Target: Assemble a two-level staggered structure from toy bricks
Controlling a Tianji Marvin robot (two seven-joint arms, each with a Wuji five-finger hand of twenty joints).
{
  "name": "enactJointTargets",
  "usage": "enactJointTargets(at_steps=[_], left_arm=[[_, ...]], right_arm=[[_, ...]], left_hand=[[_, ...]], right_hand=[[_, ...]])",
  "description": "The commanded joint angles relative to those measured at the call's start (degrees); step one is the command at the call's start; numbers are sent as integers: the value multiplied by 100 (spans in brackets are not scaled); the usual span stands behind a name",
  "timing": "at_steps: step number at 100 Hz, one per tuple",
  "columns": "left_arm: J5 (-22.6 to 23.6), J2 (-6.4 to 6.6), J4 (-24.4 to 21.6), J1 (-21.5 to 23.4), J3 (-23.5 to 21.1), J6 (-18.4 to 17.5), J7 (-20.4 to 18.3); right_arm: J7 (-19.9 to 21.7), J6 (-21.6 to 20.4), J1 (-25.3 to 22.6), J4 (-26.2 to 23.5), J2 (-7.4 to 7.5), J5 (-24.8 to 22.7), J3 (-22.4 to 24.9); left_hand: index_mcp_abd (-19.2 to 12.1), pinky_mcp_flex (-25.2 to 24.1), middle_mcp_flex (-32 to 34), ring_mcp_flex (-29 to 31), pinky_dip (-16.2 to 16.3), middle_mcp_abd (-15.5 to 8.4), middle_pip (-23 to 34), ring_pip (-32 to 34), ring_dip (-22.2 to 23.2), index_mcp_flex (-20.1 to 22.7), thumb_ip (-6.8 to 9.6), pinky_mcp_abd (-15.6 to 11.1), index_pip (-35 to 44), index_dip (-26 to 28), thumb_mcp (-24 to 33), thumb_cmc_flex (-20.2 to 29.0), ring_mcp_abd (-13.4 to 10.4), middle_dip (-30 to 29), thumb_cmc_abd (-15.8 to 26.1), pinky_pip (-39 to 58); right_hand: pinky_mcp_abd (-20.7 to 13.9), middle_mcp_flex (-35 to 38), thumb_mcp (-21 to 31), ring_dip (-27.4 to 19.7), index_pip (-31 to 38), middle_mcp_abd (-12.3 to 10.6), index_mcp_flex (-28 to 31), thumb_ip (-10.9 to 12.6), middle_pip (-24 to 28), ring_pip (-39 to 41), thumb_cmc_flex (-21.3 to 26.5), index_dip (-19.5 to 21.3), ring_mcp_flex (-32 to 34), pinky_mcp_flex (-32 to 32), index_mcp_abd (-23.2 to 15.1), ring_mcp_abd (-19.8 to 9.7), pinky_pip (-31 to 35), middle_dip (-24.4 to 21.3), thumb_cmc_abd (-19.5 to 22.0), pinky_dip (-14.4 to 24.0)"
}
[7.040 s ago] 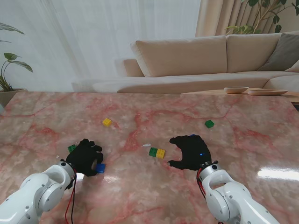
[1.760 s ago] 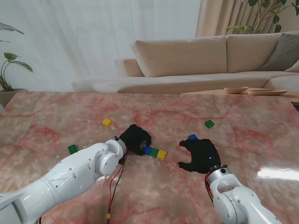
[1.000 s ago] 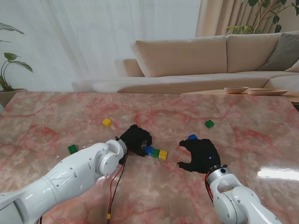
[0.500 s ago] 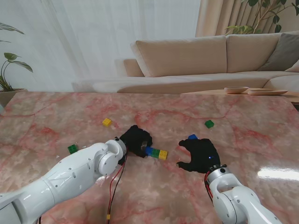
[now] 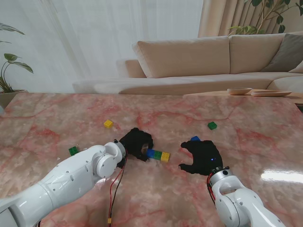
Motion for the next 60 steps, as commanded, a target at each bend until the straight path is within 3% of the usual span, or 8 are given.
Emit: enactJointTargets(at_steps=[1,15,60], left_arm=[[30,75,-68,173,-30,19,-49],[120,208,-482,440,-430,45,-162],[623,522,-1746,1445,-1782,-38,-397]], right_arm=[[75,33,-34,13,-6,8,3],[86,21,-26,8,-4,8,3],[162,-12,21,-27,5,-21,-21]], left_hand=[[499,12,-227,-259,-185,-71,-147,-111,-85,-188,80,-162,-1484,-599,-140,-218,-135,-106,-203,-257],[556,65,-292,-309,-571,-66,-281,-391,-336,-118,95,-260,-1820,-799,-320,-251,-257,-296,-142,-393],[582,80,-362,-341,-757,-53,-326,-633,-602,-21,114,-201,-2162,-985,-519,-283,-347,-500,-9,-384]], right_hand=[[54,12,30,-34,-20,65,10,103,-96,-39,-20,-58,-143,-29,-30,27,-32,-18,9,107],[51,5,2,-33,-22,66,8,102,-98,-37,-41,-58,-139,-28,-25,31,-33,-19,2,106],[42,-15,-78,-32,-25,70,8,125,-106,-39,-81,-58,-103,-14,-30,31,-35,-24,-7,100]])
